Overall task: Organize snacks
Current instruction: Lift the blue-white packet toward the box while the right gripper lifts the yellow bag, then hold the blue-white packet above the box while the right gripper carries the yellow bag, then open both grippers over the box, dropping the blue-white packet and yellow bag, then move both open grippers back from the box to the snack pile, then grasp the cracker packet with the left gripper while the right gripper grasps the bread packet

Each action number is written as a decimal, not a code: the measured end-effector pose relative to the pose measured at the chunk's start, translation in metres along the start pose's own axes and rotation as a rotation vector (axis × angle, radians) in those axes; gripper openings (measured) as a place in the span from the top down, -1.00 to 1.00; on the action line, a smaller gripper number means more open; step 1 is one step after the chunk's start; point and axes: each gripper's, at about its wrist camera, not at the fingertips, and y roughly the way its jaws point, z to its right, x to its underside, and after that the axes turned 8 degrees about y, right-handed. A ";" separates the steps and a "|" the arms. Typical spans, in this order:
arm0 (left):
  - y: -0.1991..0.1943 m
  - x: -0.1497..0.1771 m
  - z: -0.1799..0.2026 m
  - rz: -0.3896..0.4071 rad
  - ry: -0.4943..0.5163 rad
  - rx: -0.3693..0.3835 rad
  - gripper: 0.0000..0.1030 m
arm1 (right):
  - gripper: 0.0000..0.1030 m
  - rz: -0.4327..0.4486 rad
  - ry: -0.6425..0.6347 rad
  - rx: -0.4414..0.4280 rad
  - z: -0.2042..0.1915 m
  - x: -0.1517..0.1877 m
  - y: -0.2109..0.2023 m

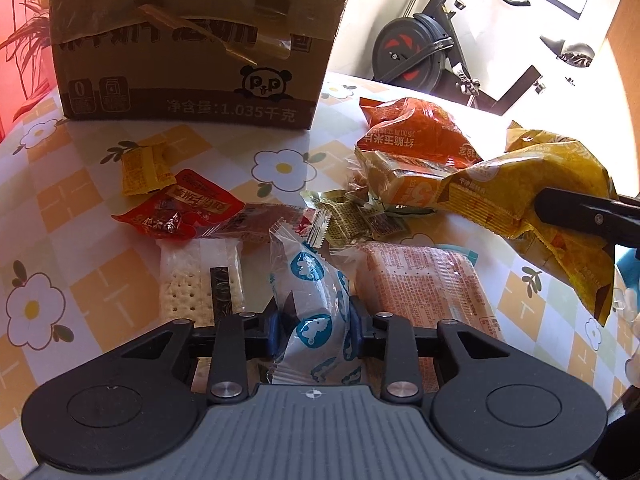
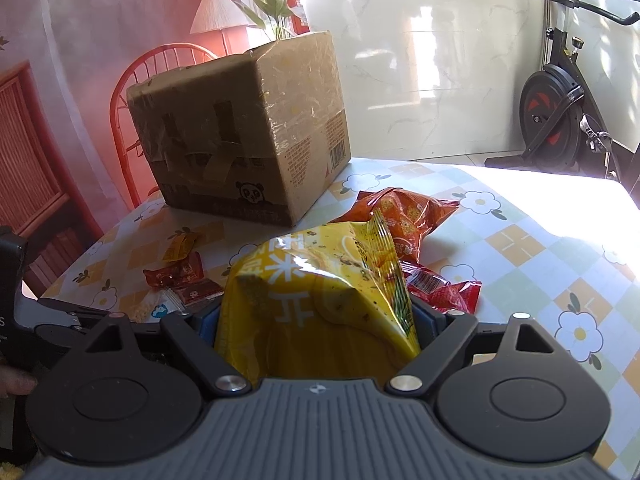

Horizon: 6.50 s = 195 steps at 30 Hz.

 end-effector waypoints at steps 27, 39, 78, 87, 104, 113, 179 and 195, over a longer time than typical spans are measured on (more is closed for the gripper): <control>-0.115 -0.108 -0.033 0.399 0.051 -0.208 0.35 | -0.70 0.199 -0.096 -0.046 -0.040 -0.093 -0.017; -0.139 -0.143 -0.044 0.499 0.066 -0.223 0.35 | -0.70 0.281 -0.130 -0.027 -0.058 -0.138 -0.028; -0.154 -0.218 -0.078 0.556 0.112 -0.284 0.34 | -0.70 0.332 -0.227 -0.050 -0.106 -0.247 0.025; -0.130 -0.243 -0.099 0.500 0.120 -0.313 0.34 | -0.70 0.283 -0.233 -0.066 -0.121 -0.259 0.084; -0.098 -0.250 -0.127 0.435 0.059 -0.338 -0.27 | -0.88 0.170 -0.194 -0.063 -0.131 -0.252 0.145; -0.129 -0.230 -0.118 0.445 0.032 -0.357 -0.32 | -0.89 0.184 -0.142 -0.083 -0.118 -0.237 0.108; -0.088 -0.032 -0.017 0.230 0.006 -0.301 -0.35 | -0.77 -0.249 0.054 0.062 -0.063 0.037 0.071; -0.047 -0.021 -0.012 0.102 0.008 -0.304 -0.35 | -0.45 -0.155 0.061 0.147 -0.025 0.033 0.045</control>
